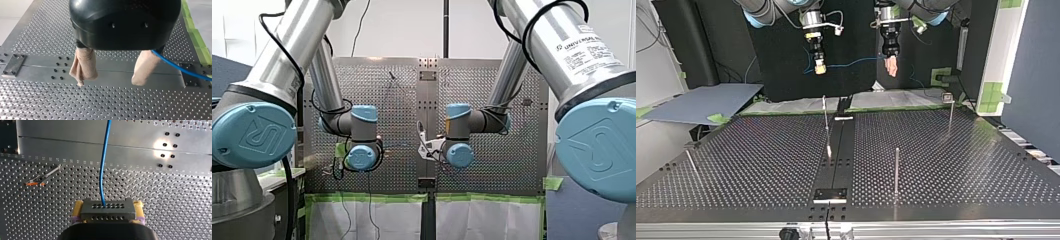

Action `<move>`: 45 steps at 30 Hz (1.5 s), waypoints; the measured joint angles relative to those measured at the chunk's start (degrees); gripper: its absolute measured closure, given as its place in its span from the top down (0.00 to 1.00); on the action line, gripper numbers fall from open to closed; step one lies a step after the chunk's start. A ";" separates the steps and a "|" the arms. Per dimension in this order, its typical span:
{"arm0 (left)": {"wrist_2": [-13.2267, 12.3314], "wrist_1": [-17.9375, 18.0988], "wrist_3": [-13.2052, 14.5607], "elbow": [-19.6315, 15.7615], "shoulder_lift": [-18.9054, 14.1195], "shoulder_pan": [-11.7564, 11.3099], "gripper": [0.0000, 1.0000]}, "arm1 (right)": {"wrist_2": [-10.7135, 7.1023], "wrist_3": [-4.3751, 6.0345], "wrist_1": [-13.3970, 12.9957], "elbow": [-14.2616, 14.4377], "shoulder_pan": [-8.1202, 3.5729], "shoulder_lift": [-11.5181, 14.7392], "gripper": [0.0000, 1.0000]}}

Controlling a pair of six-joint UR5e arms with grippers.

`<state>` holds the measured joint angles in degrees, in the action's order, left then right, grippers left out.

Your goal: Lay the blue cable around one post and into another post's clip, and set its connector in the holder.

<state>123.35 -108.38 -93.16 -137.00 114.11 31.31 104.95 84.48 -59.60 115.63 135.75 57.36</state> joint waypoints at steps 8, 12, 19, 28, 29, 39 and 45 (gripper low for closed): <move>-0.21 -0.11 -0.10 0.18 0.18 0.18 1.00 | 0.00 0.00 0.06 0.03 0.03 -0.01 0.00; -1.34 -1.44 -0.30 0.76 1.50 0.45 1.00 | 0.22 0.16 0.95 0.43 -0.33 -0.64 0.00; -1.91 -2.99 -0.35 0.95 4.45 0.52 1.00 | 0.34 0.25 2.20 0.68 -0.59 -1.53 0.00; -1.93 -3.08 -0.35 0.97 4.73 0.53 1.00 | 0.35 0.26 2.28 0.70 -0.61 -1.58 0.00; -1.93 -3.08 -0.35 0.97 4.73 0.53 1.00 | 0.35 0.26 2.28 0.70 -0.61 -1.58 0.00; -1.93 -3.08 -0.35 0.97 4.74 0.53 1.00 | 0.35 0.26 2.28 0.70 -0.61 -1.58 0.00; -1.93 -3.08 -0.35 0.97 4.74 0.53 1.00 | 0.35 0.26 2.28 0.70 -0.61 -1.58 0.00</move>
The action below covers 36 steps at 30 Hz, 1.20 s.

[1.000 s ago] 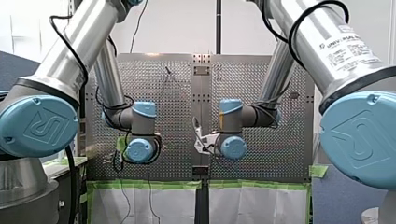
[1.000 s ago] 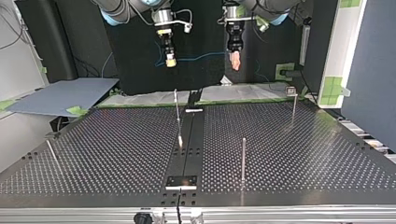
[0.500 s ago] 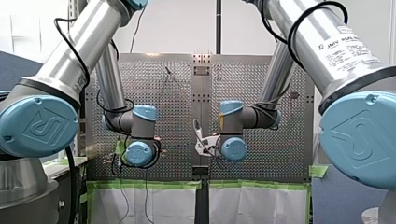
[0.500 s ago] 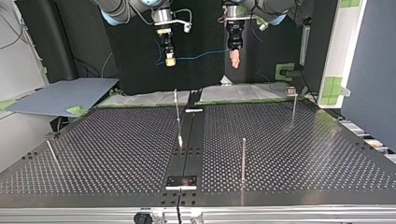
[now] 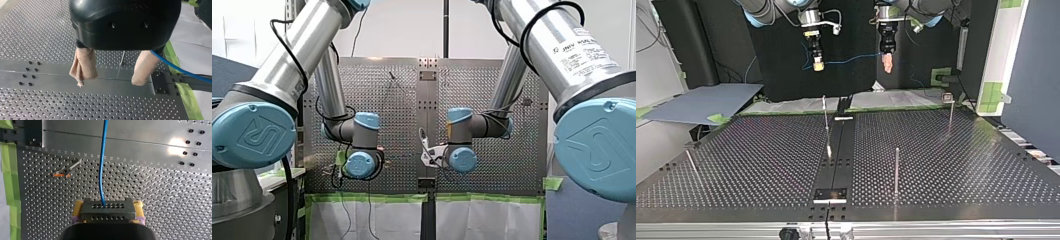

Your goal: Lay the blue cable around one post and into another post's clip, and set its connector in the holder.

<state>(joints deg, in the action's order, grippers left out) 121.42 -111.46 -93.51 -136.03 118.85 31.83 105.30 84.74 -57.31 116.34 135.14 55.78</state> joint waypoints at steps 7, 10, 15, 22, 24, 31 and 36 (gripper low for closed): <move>0.00 0.00 0.00 0.00 0.00 0.00 1.00 | 0.00 0.00 0.00 -0.01 0.00 0.00 0.00; 0.00 0.00 0.00 0.00 0.00 0.00 1.00 | 0.00 0.00 0.00 0.00 0.00 0.00 0.00; 0.31 -0.32 -0.32 -0.30 -0.31 0.32 1.00 | 0.19 0.19 0.19 0.19 0.08 0.18 0.00; 3.16 -3.39 -3.39 -2.93 -3.39 3.25 1.00 | 2.31 2.96 2.96 0.24 0.38 2.96 0.00; 3.62 -4.33 -4.31 -2.97 -4.34 3.63 1.00 | 2.21 4.06 4.07 0.25 0.50 4.07 0.00; 4.24 -8.17 -6.58 -0.46 -8.19 3.48 1.00 | 1.22 7.77 7.89 -0.10 0.20 7.89 0.00; 4.36 -10.51 -8.70 1.73 -10.51 2.92 1.00 | 1.21 7.99 10.45 -1.56 0.11 10.46 0.00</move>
<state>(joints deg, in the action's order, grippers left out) 125.78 -121.97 -102.21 -134.31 108.35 34.75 106.52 92.73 -46.87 114.78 135.24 66.24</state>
